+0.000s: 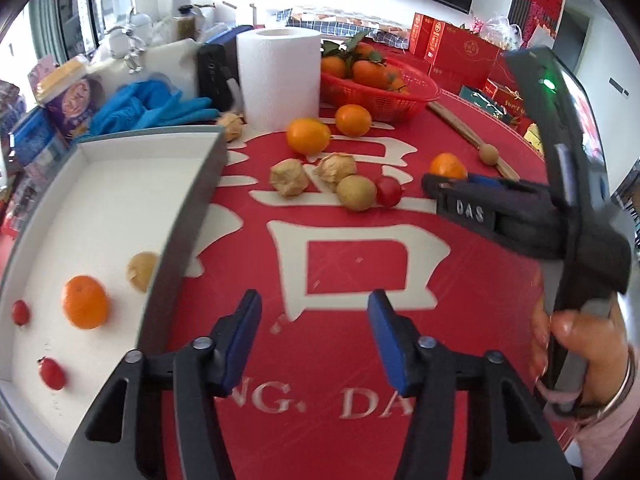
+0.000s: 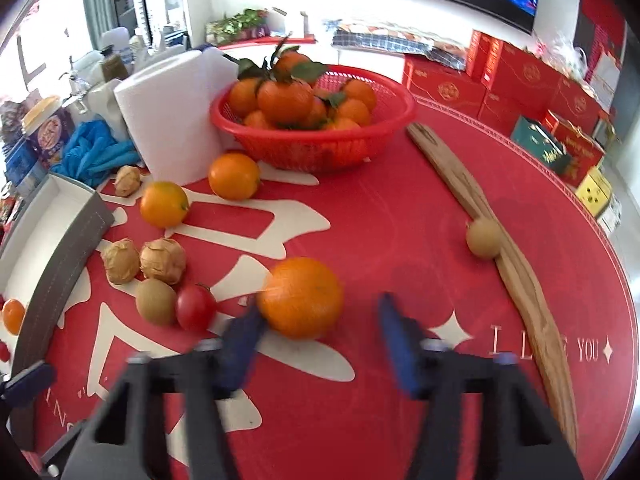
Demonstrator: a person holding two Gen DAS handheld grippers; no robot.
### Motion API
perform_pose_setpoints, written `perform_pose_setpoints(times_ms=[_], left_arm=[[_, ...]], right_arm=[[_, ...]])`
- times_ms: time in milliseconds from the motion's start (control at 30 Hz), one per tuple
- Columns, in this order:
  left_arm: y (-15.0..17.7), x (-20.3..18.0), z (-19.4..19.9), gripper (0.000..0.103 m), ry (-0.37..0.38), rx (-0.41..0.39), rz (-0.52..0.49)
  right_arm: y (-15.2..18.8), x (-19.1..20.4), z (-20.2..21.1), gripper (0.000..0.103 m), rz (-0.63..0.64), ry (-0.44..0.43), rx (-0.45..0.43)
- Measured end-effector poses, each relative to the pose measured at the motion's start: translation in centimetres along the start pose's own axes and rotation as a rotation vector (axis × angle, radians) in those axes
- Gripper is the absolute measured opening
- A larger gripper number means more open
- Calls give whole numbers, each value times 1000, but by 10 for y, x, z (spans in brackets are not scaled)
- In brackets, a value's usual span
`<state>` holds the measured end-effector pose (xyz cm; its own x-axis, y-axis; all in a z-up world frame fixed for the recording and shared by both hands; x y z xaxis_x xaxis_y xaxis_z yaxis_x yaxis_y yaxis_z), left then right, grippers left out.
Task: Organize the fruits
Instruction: 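Grasp an orange with the right tool while the left tool grasps a brown kiwi, then carry the orange into the white tray and open the right tool while the left tool carries the kiwi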
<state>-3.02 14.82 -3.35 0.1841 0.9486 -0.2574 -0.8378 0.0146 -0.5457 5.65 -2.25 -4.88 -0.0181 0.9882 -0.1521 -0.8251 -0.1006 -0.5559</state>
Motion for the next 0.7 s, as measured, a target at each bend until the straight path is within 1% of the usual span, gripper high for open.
perform_pose_setpoints(times_ms=[67,167,233,267,300,367,533,567,633,667,700], left_arm=[[-8,-4,-5,56,15,-2,17],[-18,-8,-18,56,83,15,76],[-24,-10,-28,56,110,26,117],[-27,-10,-34,56,109,31,130],[-33,-10,-36,56,87,12,125],[-40,-12,-42,56,67,13,124],[-58,-9,-52,56,55,-9,153],[-60,-9,-53,55,48,-13,152],[-60,-10,-54,34,33,-17,136],[-60,-11,-55,31,24,-14,118],[-57,-11,-53,31,30,-14,110]], right_arm=[[4,-7,3,37,-29,-52,1],[14,-21,9,37,-81,-119,20],[25,-34,14,38,-114,-154,32],[28,-37,16,38,-122,-161,34],[32,-43,19,38,-129,-165,33],[40,-51,23,38,-137,-166,30],[49,-58,32,38,-151,-176,27],[50,-58,33,38,-154,-180,26],[51,-56,34,38,-153,-178,21],[51,-56,34,38,-151,-175,20],[51,-54,34,38,-147,-172,18]])
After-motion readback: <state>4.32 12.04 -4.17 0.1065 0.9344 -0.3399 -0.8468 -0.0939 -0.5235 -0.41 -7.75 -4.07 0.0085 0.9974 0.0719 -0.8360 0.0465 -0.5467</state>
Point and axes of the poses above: each gripper's, at about its wrist camera, not at the fingertips, and z roughly against the way its jaws point, x to its left, y to its underside, the point moved 7 cm from there along -z, roughly the way its jaws point, and after that the axes turned 12 degrees about y, right-handed, at the moved point
